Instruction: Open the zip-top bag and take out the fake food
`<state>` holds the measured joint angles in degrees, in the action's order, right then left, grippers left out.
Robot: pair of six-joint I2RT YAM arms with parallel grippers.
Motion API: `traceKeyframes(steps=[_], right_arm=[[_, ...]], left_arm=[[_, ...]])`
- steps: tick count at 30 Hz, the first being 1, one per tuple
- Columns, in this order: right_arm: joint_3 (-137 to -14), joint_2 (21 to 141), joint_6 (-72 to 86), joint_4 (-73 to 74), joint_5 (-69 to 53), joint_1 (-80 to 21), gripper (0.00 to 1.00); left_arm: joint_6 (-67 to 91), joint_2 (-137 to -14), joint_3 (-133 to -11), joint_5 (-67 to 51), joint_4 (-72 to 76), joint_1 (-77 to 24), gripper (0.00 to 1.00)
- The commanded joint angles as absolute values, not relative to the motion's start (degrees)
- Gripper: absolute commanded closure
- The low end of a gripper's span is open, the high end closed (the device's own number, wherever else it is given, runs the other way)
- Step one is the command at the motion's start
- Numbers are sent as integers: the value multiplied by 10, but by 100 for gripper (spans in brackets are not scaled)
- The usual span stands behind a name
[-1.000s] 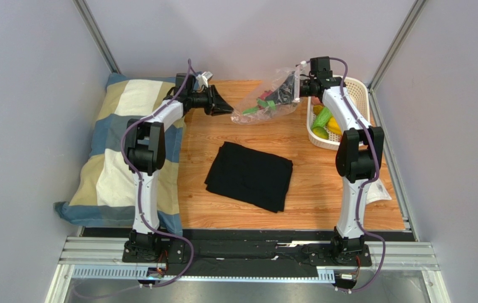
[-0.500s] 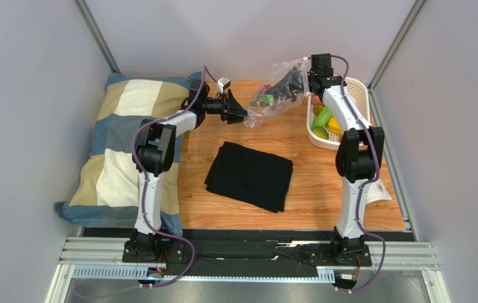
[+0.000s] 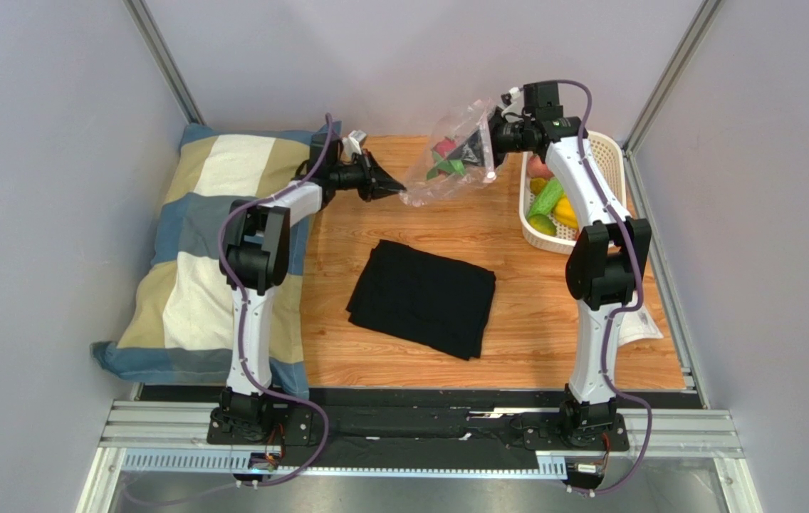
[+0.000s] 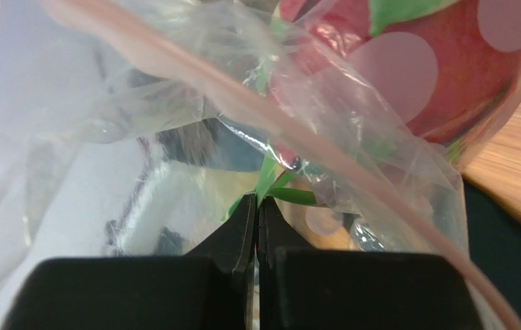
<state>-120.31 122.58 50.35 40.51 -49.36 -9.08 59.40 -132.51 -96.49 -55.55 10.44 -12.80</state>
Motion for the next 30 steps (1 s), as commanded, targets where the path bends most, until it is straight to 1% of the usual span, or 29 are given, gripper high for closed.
traceKeyframes(steps=[1, 4, 6, 8, 9, 10, 12, 13, 14, 15, 16, 17, 18, 19, 21, 22, 23, 25, 26, 27, 29, 30], right_arm=[[-1272, 1181, 364, 526, -408, -100, 100], [-1299, 1177, 331, 555, -358, -107, 100], [-1296, 1163, 315, 563, -347, -107, 100], [-1267, 1144, 332, 526, -375, -100, 100], [-1253, 1139, 353, 506, -421, -93, 100], [-1241, 1135, 392, 487, -431, -90, 100], [-1240, 1124, 393, 481, -411, -90, 100], [-1239, 1124, 395, 476, -410, -90, 100], [-1236, 1128, 413, 463, -420, -86, 100], [-1235, 1141, 428, 459, -430, -80, 100], [-1235, 1146, 441, 457, -446, -77, 100], [-1237, 1150, 466, 447, -455, -76, 100], [-1239, 1159, 476, 440, -466, -75, 100], [-1240, 1161, 486, 430, -482, -74, 100], [-1237, 1161, 513, 406, -500, -74, 100], [-1237, 1161, 523, 401, -507, -75, 100], [-1237, 1161, 529, 393, -513, -75, 100], [-1237, 1157, 538, 391, -525, -74, 100], [-1237, 1155, 539, 390, -525, -75, 100], [-1237, 1153, 540, 389, -526, -75, 100], [-1235, 1150, 541, 388, -526, -76, 100], [-1233, 1150, 542, 388, -531, -76, 100]], left_arm=[[481, -1311, -1025, -476, -38, -102, 100], [414, -1313, -1055, -420, -112, -98, 100], [392, -1324, -1090, -402, -147, -91, 100], [367, -1347, -1125, -371, -197, -86, 100], [359, -1356, -1135, -367, -210, -84, 100], [354, -1367, -1142, -382, -210, -82, 100], [366, -1367, -1134, -441, -175, -80, 100], [387, -1351, -1122, -508, -112, -81, 99], [402, -1337, -1080, -541, -69, -84, 92], [417, -1320, -1051, -572, -23, -90, 81], [447, -1284, -1022, -624, 75, -94, 41], [450, -1267, -973, -641, 102, -99, 21], [443, -1250, -954, -659, 119, -110, 12], [405, -1225, -934, -672, 105, -116, 5], [361, -1202, -918, -668, 79, -126, 2], [361, -1200, -908, -671, 94, -129, 1], [372, -1202, -900, -679, 111, -133, 1], [455, -1224, -894, -713, 202, -141, 1], [502, -1234, -889, -722, 254, -141, 1], [618, -1254, -884, -730, 400, -145, 1], [722, -1273, -868, -721, 530, -147, 1], [805, -1295, -872, -717, 624, -149, 1]])
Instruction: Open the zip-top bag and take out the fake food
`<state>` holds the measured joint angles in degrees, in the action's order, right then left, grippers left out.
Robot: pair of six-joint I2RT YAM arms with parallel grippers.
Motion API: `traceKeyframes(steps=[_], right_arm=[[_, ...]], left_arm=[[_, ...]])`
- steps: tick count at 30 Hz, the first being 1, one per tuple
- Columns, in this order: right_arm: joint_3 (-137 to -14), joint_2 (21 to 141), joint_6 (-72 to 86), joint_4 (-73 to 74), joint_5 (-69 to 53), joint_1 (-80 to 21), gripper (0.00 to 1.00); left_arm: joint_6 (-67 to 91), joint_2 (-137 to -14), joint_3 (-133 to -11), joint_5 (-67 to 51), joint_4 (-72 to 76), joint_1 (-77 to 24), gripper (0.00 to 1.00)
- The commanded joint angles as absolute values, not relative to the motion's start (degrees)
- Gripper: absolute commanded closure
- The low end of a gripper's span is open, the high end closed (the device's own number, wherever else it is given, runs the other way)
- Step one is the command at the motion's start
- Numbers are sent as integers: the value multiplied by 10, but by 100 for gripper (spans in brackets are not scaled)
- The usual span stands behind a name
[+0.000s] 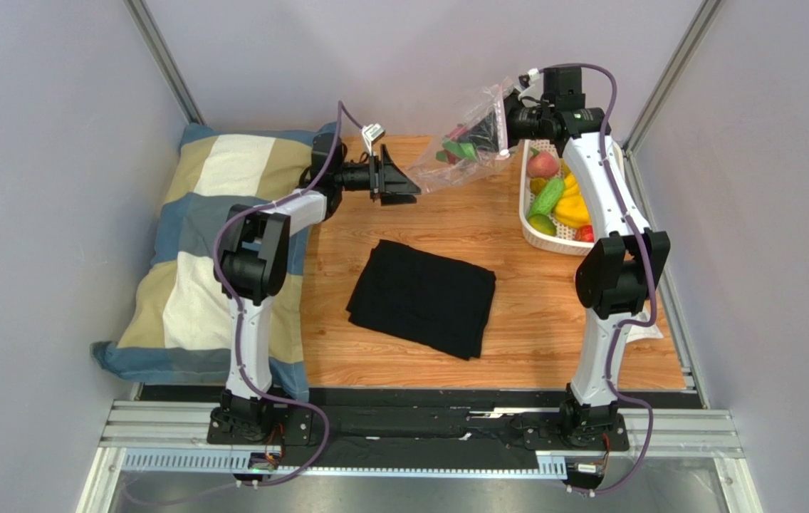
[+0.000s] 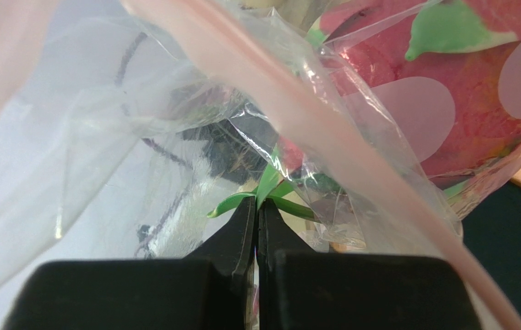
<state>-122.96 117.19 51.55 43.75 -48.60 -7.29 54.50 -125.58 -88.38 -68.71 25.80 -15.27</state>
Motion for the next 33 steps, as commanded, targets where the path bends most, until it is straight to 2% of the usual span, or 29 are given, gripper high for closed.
traceKeyframes(steps=[1, 4, 6, 7, 9, 10, 11, 12, 13, 14, 16, 20, 21, 22, 26, 27, 29, 33], right_arm=[[-1230, 1150, 543, 385, -532, -77, 100], [-1217, 1137, 547, 370, -534, -82, 100], [-1202, 1128, 549, 364, -534, -87, 100], [-1198, 1125, 549, 363, -535, -88, 100], [-1187, 1117, 548, 360, -533, -93, 100], [-1184, 1115, 548, 359, -533, -94, 100], [-1180, 1113, 546, 359, -533, -95, 100], [-1172, 1108, 544, 359, -531, -96, 100], [-1167, 1105, 542, 358, -531, -96, 100], [-1162, 1102, 541, 357, -531, -96, 100], [-1153, 1098, 537, 359, -531, -97, 100], [-1157, 1096, 526, 367, -528, -95, 100], [-1162, 1098, 516, 373, -522, -94, 100], [-1175, 1100, 510, 388, -519, -92, 100], [-1229, 1113, 466, 444, -496, -84, 100], [-1235, 1115, 455, 453, -487, -84, 100], [-1243, 1116, 435, 472, -481, -85, 100], [-1251, 1126, 413, 492, -465, -84, 100]], left_arm=[[835, -1309, -888, -715, 653, -152, 1], [894, -1341, -918, -710, 703, -164, 1], [881, -1344, -922, -699, 680, -170, 1], [862, -1343, -928, -697, 655, -171, 3], [798, -1329, -930, -693, 577, -171, 13], [784, -1324, -923, -675, 562, -171, 26], [774, -1320, -919, -666, 551, -169, 34], [757, -1312, -917, -658, 528, -166, 49], [742, -1308, -913, -638, 504, -164, 83], [730, -1303, -910, -630, 492, -163, 92], [694, -1292, -905, -613, 455, -162, 100], [620, -1270, -897, -559, 337, -153, 100], [546, -1251, -898, -533, 204, -149, 100], [513, -1242, -900, -473, 152, -146, 100], [443, -1229, -910, -370, 3, -122, 100], [428, -1238, -922, -349, -73, -111, 100], [420, -1243, -918, -347, -42, -103, 100], [359, -1245, -952, -299, -118, -99, 100]])
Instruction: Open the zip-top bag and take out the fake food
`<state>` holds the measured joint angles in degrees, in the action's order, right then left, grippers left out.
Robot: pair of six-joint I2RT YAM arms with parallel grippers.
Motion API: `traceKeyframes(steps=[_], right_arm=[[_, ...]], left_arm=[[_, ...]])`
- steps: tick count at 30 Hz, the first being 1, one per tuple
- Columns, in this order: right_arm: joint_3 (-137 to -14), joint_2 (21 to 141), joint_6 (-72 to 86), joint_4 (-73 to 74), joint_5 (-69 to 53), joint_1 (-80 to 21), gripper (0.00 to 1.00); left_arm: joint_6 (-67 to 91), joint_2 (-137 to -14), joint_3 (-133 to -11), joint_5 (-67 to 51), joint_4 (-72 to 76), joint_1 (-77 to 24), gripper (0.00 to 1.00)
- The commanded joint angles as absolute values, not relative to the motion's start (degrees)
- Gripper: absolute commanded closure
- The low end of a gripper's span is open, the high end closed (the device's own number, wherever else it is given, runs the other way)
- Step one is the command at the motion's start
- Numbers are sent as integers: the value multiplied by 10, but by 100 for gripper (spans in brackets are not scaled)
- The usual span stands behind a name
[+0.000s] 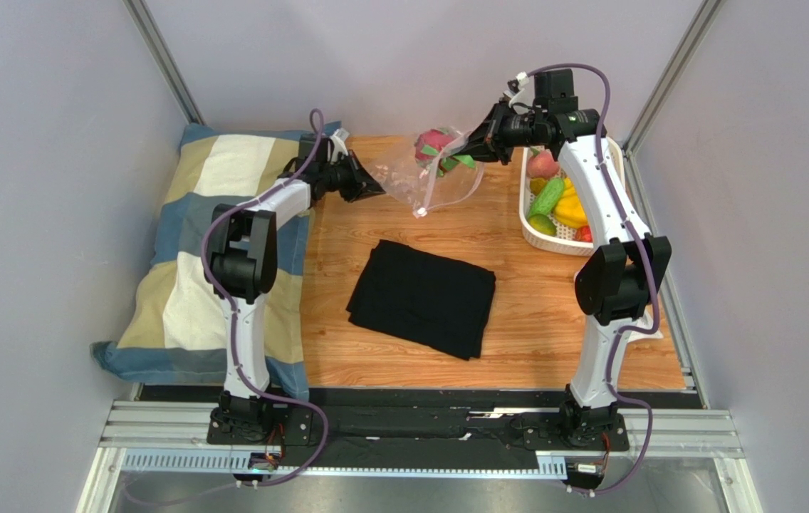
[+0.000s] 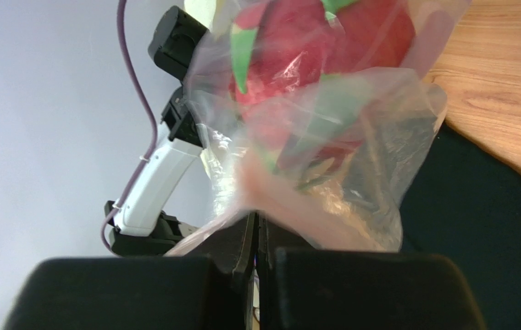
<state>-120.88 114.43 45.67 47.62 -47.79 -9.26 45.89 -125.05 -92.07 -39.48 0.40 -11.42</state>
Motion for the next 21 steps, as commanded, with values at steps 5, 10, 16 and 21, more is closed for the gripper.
traceKeyframes(steps=[5, 10, 16, 21], right_arm=[[-1277, 1130, 365, 542, -440, -84, 100], [-1261, 1136, 369, 539, -449, -84, 100], [-1287, 1156, 367, 534, -431, -83, 100], [-1314, 1172, 373, 529, -410, -83, 100]], left_arm=[[325, -1291, -1008, -285, -180, -92, 100], [313, -1309, -1055, -297, -216, -93, 90], [278, -1238, -1017, -309, -246, -98, 51], [263, -1177, -978, -325, -297, -100, 18]])
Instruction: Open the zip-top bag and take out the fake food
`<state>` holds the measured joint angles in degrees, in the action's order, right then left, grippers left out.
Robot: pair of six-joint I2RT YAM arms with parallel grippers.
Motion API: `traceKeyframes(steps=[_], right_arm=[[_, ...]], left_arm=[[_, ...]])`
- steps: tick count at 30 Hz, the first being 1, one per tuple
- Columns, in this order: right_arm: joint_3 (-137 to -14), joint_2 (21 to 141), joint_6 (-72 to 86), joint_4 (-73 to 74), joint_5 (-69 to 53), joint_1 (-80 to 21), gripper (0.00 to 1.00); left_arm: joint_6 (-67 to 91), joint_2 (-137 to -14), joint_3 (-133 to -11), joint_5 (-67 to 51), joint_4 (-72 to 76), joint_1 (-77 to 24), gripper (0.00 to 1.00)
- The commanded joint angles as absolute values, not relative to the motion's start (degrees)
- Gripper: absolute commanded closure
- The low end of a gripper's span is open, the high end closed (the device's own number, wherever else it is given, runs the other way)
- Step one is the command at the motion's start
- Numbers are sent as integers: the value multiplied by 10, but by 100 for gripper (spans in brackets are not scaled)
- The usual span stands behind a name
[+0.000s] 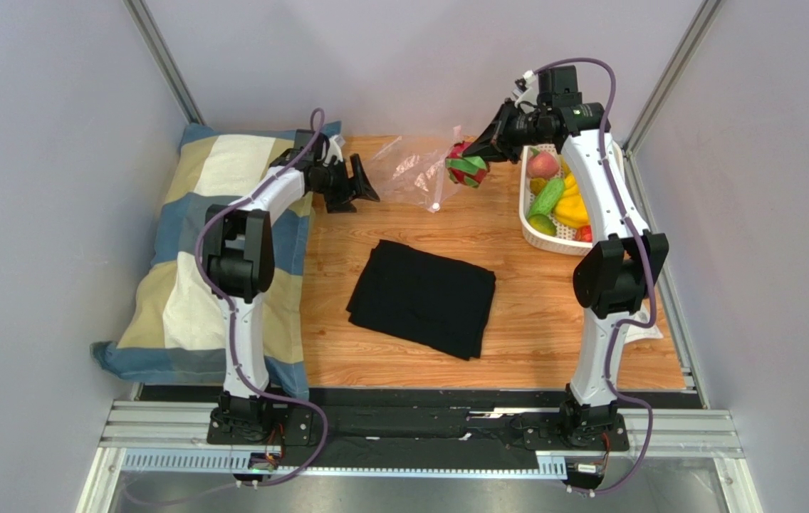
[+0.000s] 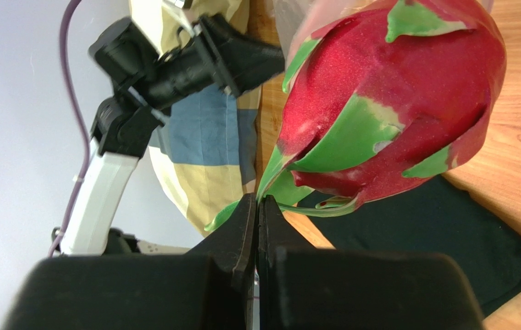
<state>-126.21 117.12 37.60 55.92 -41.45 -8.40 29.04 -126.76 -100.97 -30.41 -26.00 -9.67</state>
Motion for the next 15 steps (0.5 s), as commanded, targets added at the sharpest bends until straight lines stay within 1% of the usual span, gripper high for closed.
traceKeyframes(steps=[1, 4, 5, 8, 12, 15], right_arm=[[-1316, 1175, 380, 513, -417, -83, 100], [-1311, 1184, 405, 486, -430, -83, 100], [-1314, 1185, 407, 487, -426, -83, 100], [-1313, 1175, 405, 495, -396, -74, 100], [-1298, 1148, 394, 526, -306, -35, 100], [-1306, 1132, 361, 560, -245, -5, 100]], left_arm=[[260, -1166, -968, -330, -300, -100, 18], [253, -1113, -932, -345, -311, -101, 16], [243, -1087, -925, -347, -317, -102, 20], [226, -1057, -918, -364, -342, -105, 23], [234, -1033, -913, -390, -355, -111, 23], [230, -1004, -905, -389, -363, -126, 21]])
